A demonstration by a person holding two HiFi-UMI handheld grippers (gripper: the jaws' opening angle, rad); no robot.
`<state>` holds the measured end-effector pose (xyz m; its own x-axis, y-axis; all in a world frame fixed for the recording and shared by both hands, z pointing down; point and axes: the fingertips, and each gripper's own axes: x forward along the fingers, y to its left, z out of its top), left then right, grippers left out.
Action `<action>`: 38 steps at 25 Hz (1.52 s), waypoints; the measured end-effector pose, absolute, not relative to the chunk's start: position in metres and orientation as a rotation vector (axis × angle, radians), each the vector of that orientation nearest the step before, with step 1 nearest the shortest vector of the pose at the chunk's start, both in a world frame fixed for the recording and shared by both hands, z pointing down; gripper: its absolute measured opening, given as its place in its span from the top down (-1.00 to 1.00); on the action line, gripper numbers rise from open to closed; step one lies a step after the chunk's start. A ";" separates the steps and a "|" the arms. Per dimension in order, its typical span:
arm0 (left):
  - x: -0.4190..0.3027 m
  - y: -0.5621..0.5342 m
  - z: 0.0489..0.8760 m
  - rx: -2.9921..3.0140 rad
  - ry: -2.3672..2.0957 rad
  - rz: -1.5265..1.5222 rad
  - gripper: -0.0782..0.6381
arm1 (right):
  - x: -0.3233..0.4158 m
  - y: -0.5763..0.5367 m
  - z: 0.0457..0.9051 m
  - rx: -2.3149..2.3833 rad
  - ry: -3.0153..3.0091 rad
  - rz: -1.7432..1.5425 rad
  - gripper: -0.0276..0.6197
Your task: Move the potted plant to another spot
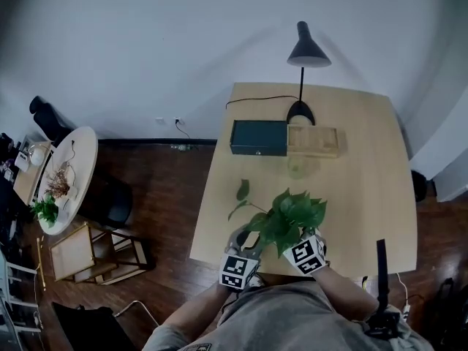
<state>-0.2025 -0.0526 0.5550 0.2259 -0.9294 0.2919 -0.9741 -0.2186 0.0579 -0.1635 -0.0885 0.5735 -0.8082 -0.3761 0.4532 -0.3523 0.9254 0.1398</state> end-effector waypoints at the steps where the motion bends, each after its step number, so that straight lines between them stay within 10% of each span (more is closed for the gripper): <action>1: -0.211 -0.049 0.555 2.276 -1.794 0.289 0.43 | -0.172 -0.084 0.573 0.532 -2.598 -0.063 -0.55; 38: -0.373 -0.059 0.583 2.277 -1.703 0.424 0.78 | -0.342 -0.087 0.605 0.584 -2.561 0.076 -0.55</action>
